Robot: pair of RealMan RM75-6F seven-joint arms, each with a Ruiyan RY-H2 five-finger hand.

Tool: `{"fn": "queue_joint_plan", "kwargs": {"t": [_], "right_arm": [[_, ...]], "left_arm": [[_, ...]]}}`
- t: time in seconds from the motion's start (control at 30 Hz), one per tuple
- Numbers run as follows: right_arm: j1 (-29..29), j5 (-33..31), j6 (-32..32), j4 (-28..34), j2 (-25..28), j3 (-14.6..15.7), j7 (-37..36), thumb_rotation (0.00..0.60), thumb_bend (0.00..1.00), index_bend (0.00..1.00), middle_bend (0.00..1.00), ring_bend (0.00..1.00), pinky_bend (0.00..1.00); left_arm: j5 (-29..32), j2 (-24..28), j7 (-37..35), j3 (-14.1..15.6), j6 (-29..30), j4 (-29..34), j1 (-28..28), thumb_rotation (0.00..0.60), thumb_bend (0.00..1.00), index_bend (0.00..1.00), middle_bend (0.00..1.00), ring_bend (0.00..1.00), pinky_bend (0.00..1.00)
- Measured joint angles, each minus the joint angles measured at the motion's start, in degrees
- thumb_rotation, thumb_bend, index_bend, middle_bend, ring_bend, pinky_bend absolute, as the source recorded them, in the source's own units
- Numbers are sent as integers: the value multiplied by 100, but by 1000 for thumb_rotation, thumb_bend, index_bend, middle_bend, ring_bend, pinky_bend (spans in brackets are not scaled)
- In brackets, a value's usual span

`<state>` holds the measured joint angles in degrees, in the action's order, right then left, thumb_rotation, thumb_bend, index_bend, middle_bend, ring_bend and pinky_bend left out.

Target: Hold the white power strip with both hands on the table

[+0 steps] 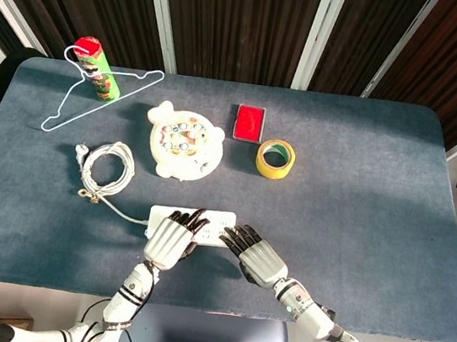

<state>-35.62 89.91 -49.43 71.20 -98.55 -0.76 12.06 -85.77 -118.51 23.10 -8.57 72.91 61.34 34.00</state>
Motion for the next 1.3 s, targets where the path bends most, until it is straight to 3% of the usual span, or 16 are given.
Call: {"fn": "queue_joint_plan", "kwargs": {"t": [0.27, 0.6, 0.77, 0.9, 1.17, 1.3], "right_arm": [[107, 166, -550, 252, 313, 61, -48, 600, 817, 34, 132, 0, 0], [688, 706, -2226, 1072, 1715, 249, -424, 600, 774, 0, 120, 0, 0], [1024, 897, -2830, 1519, 2321, 359, -833, 600, 756, 0, 119, 0, 0], [1148, 926, -2890, 1667, 2521, 411, -938, 600, 740, 0, 115, 0, 0], [1168, 738, -2533, 1709, 2526, 430, -735, 600, 727, 0, 103, 0, 0], [1233, 684, -2535, 1721, 2569, 423, -759, 600, 726, 0, 97, 0, 0]], "left_arm": [[-121, 515, 61, -46, 278, 609, -65, 600, 644, 320, 408, 367, 408], [315, 1971, -132, 0, 497, 1732, -721, 600, 611, 306, 389, 362, 394], [704, 2255, -461, 208, 354, 1697, -1062, 600, 579, 293, 381, 357, 338], [897, 2220, -620, 303, 111, 1359, -1141, 600, 558, 273, 360, 341, 304], [1002, 2020, -1019, 378, -266, 808, -1135, 600, 452, 26, 103, 85, 199], [896, 2078, -1202, 391, -224, 833, -1153, 600, 430, 0, 3, 5, 183]]}}
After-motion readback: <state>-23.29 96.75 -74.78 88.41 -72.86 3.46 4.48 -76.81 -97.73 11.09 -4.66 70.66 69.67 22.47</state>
